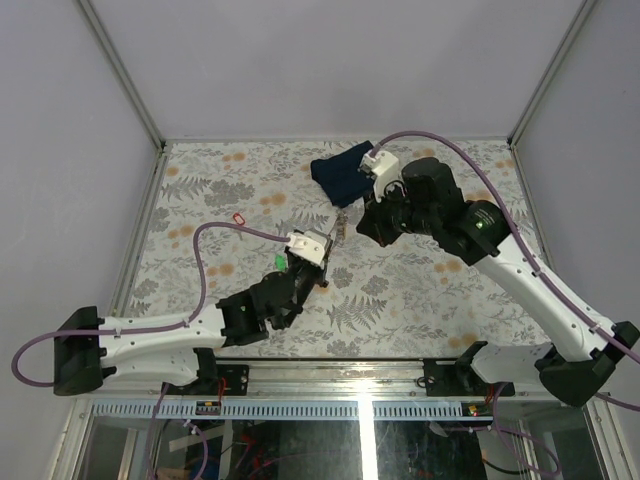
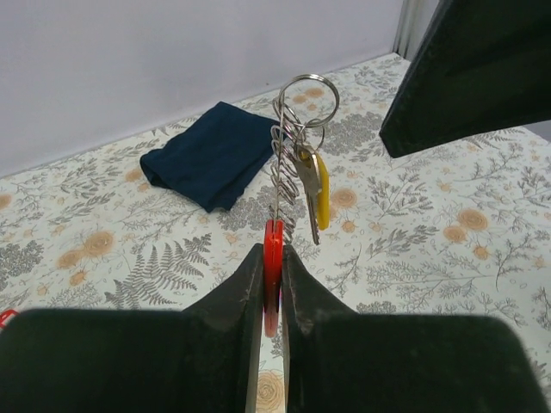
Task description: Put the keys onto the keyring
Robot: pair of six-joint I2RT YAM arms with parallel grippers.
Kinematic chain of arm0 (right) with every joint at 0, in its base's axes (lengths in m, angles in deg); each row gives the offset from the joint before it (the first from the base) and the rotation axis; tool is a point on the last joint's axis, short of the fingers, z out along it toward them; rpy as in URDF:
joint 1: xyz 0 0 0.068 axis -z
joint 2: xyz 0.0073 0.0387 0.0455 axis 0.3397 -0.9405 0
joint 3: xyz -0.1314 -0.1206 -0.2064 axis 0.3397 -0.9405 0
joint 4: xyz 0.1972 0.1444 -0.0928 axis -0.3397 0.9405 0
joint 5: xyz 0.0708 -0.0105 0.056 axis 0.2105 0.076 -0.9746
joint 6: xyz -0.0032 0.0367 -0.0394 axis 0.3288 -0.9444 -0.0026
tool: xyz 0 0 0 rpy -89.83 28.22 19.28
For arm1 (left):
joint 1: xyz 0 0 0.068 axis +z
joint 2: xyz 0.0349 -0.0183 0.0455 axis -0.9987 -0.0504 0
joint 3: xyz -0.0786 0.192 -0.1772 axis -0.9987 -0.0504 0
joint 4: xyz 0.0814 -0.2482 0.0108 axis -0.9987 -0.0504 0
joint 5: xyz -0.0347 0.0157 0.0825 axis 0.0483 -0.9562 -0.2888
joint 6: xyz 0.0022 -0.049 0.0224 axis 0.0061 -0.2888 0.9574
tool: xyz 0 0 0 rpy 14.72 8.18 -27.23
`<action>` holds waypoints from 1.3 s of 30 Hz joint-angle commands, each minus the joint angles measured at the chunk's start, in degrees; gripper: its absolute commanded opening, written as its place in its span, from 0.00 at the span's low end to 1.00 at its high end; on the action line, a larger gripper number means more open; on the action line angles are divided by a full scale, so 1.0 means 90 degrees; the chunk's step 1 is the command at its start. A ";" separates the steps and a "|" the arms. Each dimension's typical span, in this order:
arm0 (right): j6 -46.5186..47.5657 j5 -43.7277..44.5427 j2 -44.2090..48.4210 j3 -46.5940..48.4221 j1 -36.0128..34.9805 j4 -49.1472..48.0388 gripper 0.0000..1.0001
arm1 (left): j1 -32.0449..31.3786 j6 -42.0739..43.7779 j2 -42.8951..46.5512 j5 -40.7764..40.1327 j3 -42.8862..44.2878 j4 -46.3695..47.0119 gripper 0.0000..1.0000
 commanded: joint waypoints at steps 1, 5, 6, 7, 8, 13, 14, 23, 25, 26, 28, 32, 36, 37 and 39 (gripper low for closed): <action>0.0347 -0.0349 0.0729 -0.0471 0.0034 -0.0992 0.02 | 0.0029 -0.0231 0.0176 0.0185 0.0056 -0.0214 0.00; 0.0603 -0.0800 0.1563 -0.1460 0.0035 -0.2123 0.18 | 0.0052 -0.0510 0.0281 0.0513 0.0230 -0.0767 0.00; 0.0637 -0.0871 0.1765 -0.1754 0.0031 -0.2494 0.21 | 0.0057 -0.0576 0.0283 0.0603 0.0287 -0.0901 0.00; 0.0654 -0.0918 0.1984 -0.2026 0.0037 -0.3060 0.23 | 0.0052 -0.0661 0.0292 0.0693 0.0330 -0.1025 0.00; 0.0657 -0.0925 0.2184 -0.2367 0.0030 -0.3530 0.25 | 0.0058 -0.0746 0.0309 0.0778 0.0376 -0.1138 0.00; 0.0680 -0.0935 0.2947 -0.3901 0.0037 -0.5781 0.31 | 0.0059 -0.1024 0.0476 0.1031 0.0392 -0.1216 0.00; 0.0671 -0.0937 0.3054 -0.4139 0.0034 -0.6199 0.32 | 0.0051 -0.1072 0.0515 0.1053 0.0386 -0.1196 0.00; 0.0232 -0.0872 0.3227 -0.5520 0.0029 -0.8618 0.36 | 0.0056 -0.1304 0.0774 0.1210 0.0297 -0.0995 0.00; 0.0122 -0.0840 0.3187 -0.5730 0.0031 -0.9154 0.36 | 0.0051 -0.1320 0.0786 0.1239 0.0295 -0.0970 0.00; 0.0103 -0.0831 0.3156 -0.5768 0.0037 -0.9284 0.36 | 0.0056 -0.1321 0.0794 0.1245 0.0297 -0.0970 0.00; 0.0120 -0.0848 0.3096 -0.5769 0.0035 -0.9351 0.36 | 0.0051 -0.1331 0.0813 0.1246 0.0290 -0.0947 0.00; 0.0191 -0.0868 0.2981 -0.5818 0.0037 -0.9464 0.34 | 0.0055 -0.1324 0.0857 0.1259 0.0297 -0.0919 0.00; 0.0236 -0.0884 0.2880 -0.5856 0.0034 -0.9588 0.31 | 0.0059 -0.1331 0.0887 0.1260 0.0297 -0.0906 0.00; 0.0255 -0.0907 0.2861 -0.5852 0.0035 -0.9589 0.31 | 0.0056 -0.1331 0.0892 0.1259 0.0292 -0.0902 0.00; 0.0271 -0.0956 0.2805 -0.5846 0.0030 -0.9589 0.31 | 0.0051 -0.1340 0.0887 0.1262 0.0295 -0.0888 0.00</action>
